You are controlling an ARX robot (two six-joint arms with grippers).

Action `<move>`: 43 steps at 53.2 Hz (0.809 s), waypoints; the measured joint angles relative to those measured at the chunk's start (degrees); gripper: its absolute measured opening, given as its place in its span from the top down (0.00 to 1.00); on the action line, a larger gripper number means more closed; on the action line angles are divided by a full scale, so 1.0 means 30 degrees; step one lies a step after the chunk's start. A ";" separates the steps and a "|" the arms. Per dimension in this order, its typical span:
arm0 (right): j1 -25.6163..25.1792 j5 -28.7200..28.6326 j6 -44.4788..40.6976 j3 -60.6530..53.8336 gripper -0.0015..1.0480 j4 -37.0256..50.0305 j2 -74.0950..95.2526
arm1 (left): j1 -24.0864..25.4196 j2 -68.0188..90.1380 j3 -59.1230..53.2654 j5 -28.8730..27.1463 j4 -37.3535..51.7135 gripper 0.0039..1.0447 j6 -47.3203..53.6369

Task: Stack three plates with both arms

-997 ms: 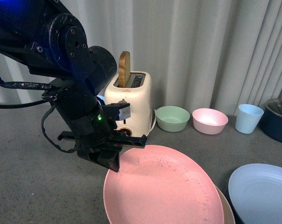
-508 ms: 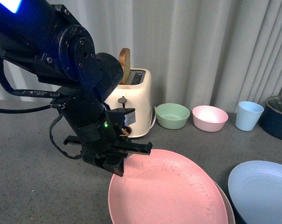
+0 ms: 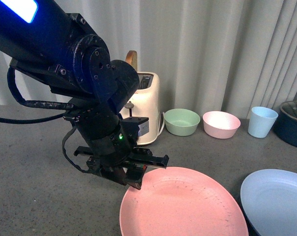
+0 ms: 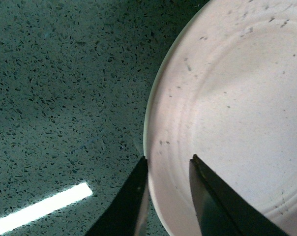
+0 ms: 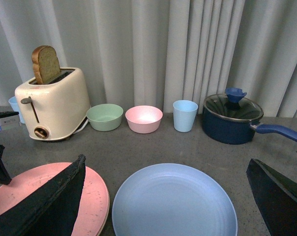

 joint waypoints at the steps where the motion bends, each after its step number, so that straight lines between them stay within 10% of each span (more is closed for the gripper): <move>1: 0.0000 0.0000 0.0000 0.0000 0.07 0.0000 0.0000 | 0.0000 0.0000 0.0000 0.0007 0.0000 0.61 -0.0007; 19: 0.0000 0.0000 0.0000 0.0000 0.07 0.0000 0.0000 | 0.0568 -0.2696 -0.0656 -0.1209 0.1843 0.05 0.0954; 43: 0.0000 0.0000 0.0000 0.0000 0.07 0.0000 0.0000 | 0.0678 -1.4061 -0.7555 -0.2171 0.6178 0.06 0.4619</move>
